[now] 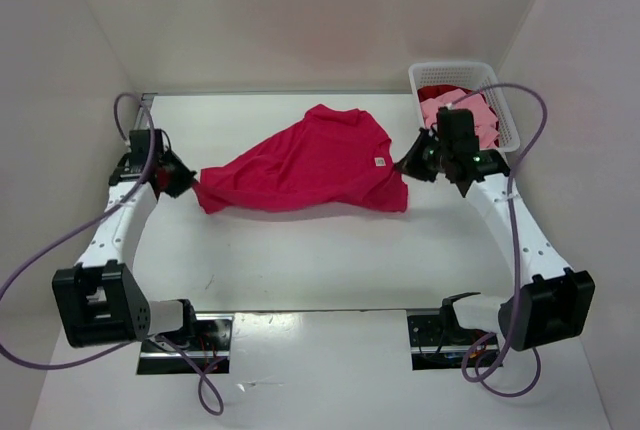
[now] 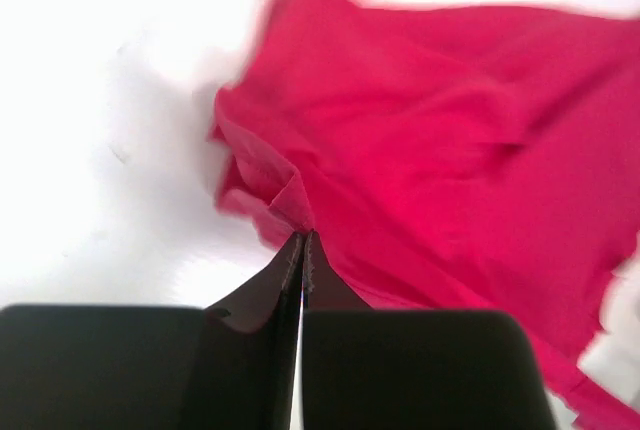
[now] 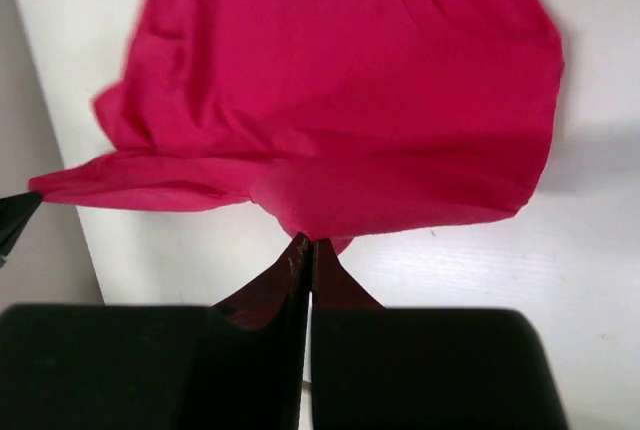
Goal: Fold and stack the t-shirts
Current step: Flatten out the tshirt
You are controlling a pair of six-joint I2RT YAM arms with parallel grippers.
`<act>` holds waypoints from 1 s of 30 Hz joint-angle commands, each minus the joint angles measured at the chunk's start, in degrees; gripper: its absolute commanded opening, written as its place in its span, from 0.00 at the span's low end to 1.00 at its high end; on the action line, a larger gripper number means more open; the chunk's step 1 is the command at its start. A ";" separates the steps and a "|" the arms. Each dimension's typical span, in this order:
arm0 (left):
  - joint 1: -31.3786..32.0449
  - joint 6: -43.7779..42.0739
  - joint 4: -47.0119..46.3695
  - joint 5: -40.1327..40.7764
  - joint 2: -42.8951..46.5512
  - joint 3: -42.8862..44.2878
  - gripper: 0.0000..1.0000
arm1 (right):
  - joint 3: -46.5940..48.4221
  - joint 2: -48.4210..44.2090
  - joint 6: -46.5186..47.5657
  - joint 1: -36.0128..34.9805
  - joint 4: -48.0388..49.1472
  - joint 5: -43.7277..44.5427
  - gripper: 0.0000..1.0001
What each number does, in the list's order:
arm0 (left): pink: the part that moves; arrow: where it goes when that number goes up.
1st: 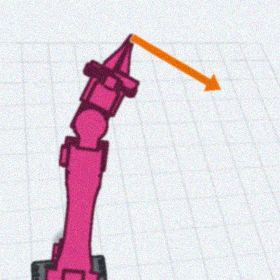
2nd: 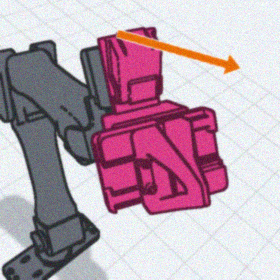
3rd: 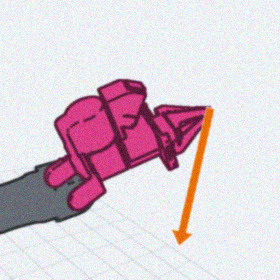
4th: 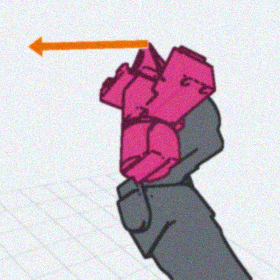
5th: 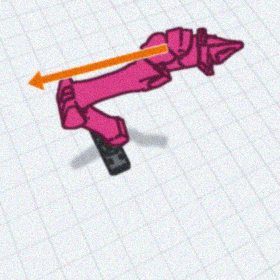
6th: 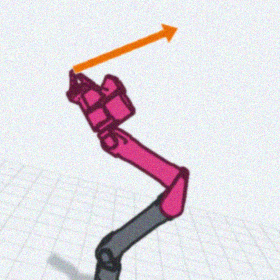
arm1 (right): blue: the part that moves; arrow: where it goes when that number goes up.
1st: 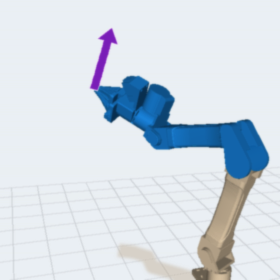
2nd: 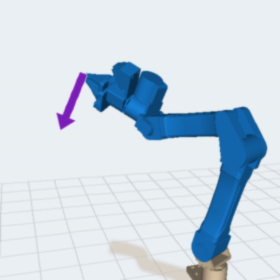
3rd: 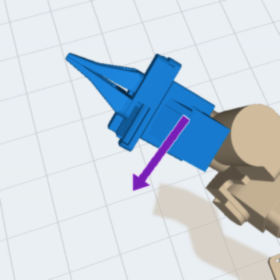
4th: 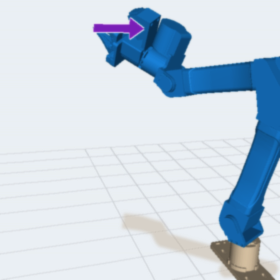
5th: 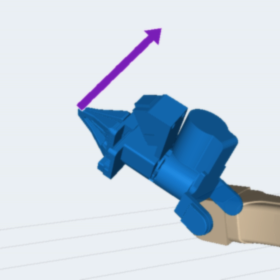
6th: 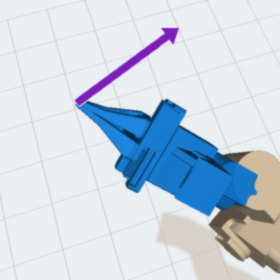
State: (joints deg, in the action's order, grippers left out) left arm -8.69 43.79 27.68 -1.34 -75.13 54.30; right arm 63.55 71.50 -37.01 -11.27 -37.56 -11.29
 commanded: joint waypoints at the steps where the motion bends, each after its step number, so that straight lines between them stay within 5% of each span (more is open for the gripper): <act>1: 1.22 -4.49 6.14 -1.29 4.02 11.74 0.00 | 10.87 -1.81 3.87 -0.51 -4.97 3.90 0.00; 9: 2.36 -8.99 8.88 -1.91 -2.20 52.79 0.00 | 41.35 1.61 7.39 -1.03 -10.69 14.97 0.00; 13: 2.36 -7.94 10.20 -0.06 -3.35 65.74 0.00 | 66.71 5.92 8.63 -4.10 -13.94 21.03 0.00; 17: 2.36 -6.70 10.20 0.55 -3.35 72.94 0.00 | 81.19 8.56 7.93 -6.22 -12.46 23.07 0.00; 24: 2.36 -6.61 9.14 2.14 -3.35 71.48 0.00 | 84.58 13.57 9.41 -6.22 -7.45 23.95 0.00; 30: 2.36 -6.61 0.98 2.75 -5.72 55.06 0.00 | 81.48 26.04 11.17 -0.27 -5.25 20.01 0.00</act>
State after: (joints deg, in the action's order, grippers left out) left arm -6.26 37.71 32.80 -0.95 -78.00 115.59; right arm 148.59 87.79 -27.83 -14.79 -43.97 10.20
